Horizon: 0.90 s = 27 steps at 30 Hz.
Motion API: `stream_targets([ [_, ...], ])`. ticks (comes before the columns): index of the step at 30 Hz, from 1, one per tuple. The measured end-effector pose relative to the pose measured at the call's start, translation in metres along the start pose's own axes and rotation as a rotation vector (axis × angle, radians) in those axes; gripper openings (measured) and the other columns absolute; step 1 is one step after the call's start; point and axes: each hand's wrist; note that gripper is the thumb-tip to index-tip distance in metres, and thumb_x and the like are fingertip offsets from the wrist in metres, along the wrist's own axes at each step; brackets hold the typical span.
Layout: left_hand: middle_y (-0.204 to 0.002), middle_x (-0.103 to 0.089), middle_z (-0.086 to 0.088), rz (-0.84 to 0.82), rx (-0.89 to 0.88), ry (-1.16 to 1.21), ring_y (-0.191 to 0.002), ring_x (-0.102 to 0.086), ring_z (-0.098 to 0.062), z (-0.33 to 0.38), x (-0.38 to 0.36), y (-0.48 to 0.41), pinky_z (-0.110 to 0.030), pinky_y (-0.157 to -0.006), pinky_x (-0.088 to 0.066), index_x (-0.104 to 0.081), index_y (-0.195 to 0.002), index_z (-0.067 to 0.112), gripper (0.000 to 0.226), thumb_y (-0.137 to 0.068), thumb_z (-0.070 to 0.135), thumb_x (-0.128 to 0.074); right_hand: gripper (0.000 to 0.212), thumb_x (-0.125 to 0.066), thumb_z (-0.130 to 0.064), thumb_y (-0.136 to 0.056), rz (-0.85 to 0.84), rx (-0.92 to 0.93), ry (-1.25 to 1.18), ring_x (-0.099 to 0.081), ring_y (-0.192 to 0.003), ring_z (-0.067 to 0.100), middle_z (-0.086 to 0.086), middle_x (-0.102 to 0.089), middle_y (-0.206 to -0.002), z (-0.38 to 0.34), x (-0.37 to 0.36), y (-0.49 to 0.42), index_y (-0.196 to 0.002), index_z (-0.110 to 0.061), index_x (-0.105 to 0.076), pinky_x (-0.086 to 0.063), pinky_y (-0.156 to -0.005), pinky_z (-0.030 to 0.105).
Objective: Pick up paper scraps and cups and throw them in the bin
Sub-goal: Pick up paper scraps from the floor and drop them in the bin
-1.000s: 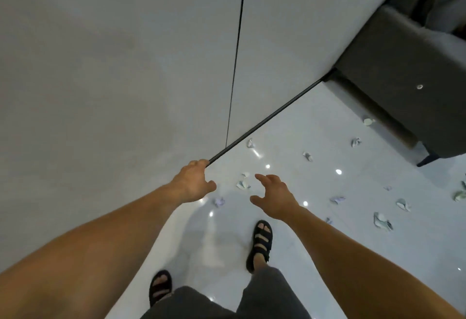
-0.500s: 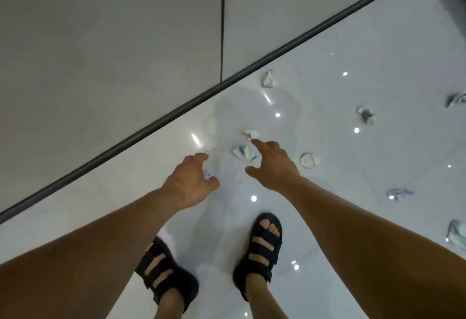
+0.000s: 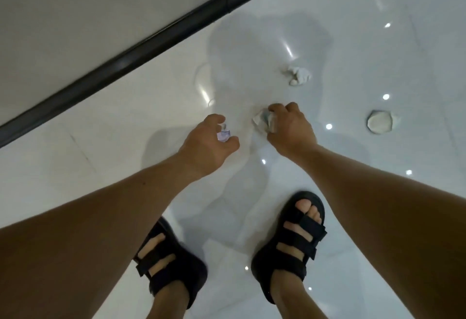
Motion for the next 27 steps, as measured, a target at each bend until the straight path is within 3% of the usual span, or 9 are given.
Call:
stream_targets([
  [5,-0.114,-0.048,0.01,-0.054,0.066,0.097,-0.1,-0.049,-0.007,0.016,0.011,0.019,-0.017,-0.08,-0.038,-0.04,-0.138,0.024,0.06,-0.087,0.039,-0.066,0.053,-0.073,-0.028,-0.081,0.01,0.161,-0.334,-0.057,-0.095,0.016,-0.003,-0.051,-0.118,-0.047,0.016,0.055,-0.13,-0.025,-0.052,-0.046,-0.076,0.026],
  [8,-0.113,-0.055,0.011,-0.082,0.096,0.144,-0.1,-0.057,-0.011,0.02,0.028,0.031,-0.03,-0.086,-0.05,-0.047,-0.13,0.027,0.052,-0.085,0.046,-0.065,0.054,-0.075,-0.027,-0.081,0.054,0.305,-0.422,-0.058,-0.09,0.014,-0.002,-0.054,-0.116,-0.072,0.026,0.078,-0.129,-0.019,-0.053,-0.049,-0.074,0.025],
  [10,-0.106,-0.063,0.007,-0.08,0.118,0.234,-0.095,-0.063,-0.013,0.017,0.039,0.038,-0.033,-0.081,-0.057,-0.057,-0.116,0.027,0.039,-0.083,0.043,-0.069,0.059,-0.076,-0.034,-0.08,0.034,0.335,-0.466,-0.058,-0.093,0.012,-0.002,-0.055,-0.118,-0.083,0.029,0.085,-0.131,-0.018,-0.051,-0.05,-0.076,0.025],
  [12,-0.098,-0.064,0.008,-0.022,0.106,0.182,-0.087,-0.063,-0.011,0.006,0.049,0.042,-0.023,-0.069,-0.056,-0.059,-0.104,0.028,0.03,-0.08,0.041,-0.073,0.072,-0.077,-0.045,-0.076,-0.033,0.365,-0.491,-0.056,-0.101,0.009,-0.005,-0.052,-0.126,-0.086,0.024,0.087,-0.137,-0.02,-0.046,-0.047,-0.079,0.018],
  [14,-0.095,-0.061,0.008,0.055,0.102,0.023,-0.086,-0.061,-0.013,-0.013,0.059,0.041,-0.019,-0.07,-0.048,-0.054,-0.1,0.027,0.03,-0.081,0.04,-0.073,0.081,-0.076,-0.051,-0.075,-0.073,0.372,-0.399,-0.051,-0.113,0.011,-0.006,-0.046,-0.135,-0.084,0.014,0.079,-0.142,-0.024,-0.039,-0.041,-0.085,0.017],
  [17,-0.1,-0.059,0.002,0.148,0.128,-0.139,-0.088,-0.056,-0.016,-0.05,0.074,0.036,-0.024,-0.075,-0.04,-0.053,-0.101,0.024,0.03,-0.082,0.037,-0.071,0.087,-0.072,-0.048,-0.079,-0.072,0.329,-0.013,-0.038,-0.128,0.025,0.002,-0.029,-0.149,-0.077,-0.008,0.053,-0.149,-0.028,-0.024,-0.045,-0.096,0.035],
  [20,-0.103,-0.059,0.002,0.211,0.147,-0.178,-0.09,-0.054,-0.017,-0.088,0.077,0.03,-0.025,-0.077,-0.038,-0.056,-0.108,0.021,0.036,-0.08,0.037,-0.072,0.086,-0.07,-0.045,-0.081,-0.071,0.337,0.194,-0.031,-0.132,0.03,0.004,-0.022,-0.151,-0.081,-0.033,0.028,-0.15,-0.033,-0.02,-0.045,-0.095,0.044],
  [23,-0.107,-0.055,0.007,0.23,0.135,-0.143,-0.095,-0.052,-0.015,-0.114,0.074,0.03,-0.024,-0.082,-0.038,-0.056,-0.117,0.024,0.044,-0.078,0.035,-0.074,0.075,-0.068,-0.037,-0.085,-0.062,0.371,0.264,-0.03,-0.129,0.03,0.006,-0.025,-0.147,-0.091,-0.06,0.014,-0.147,-0.033,-0.027,-0.046,-0.092,0.044],
  [27,-0.109,-0.053,0.007,0.242,0.128,-0.112,-0.096,-0.05,-0.013,-0.128,0.076,0.038,-0.023,-0.082,-0.037,-0.056,-0.119,0.027,0.044,-0.079,0.032,-0.073,0.045,-0.054,-0.011,-0.091,-0.096,0.406,0.307,-0.036,-0.117,0.03,0.009,-0.036,-0.134,-0.091,-0.082,0.021,-0.135,-0.019,-0.047,-0.047,-0.088,0.041],
])
Point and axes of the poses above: each hand's wrist, its own y-axis away from the middle knuckle, its own x-axis out of the back of the hand, z = x × y
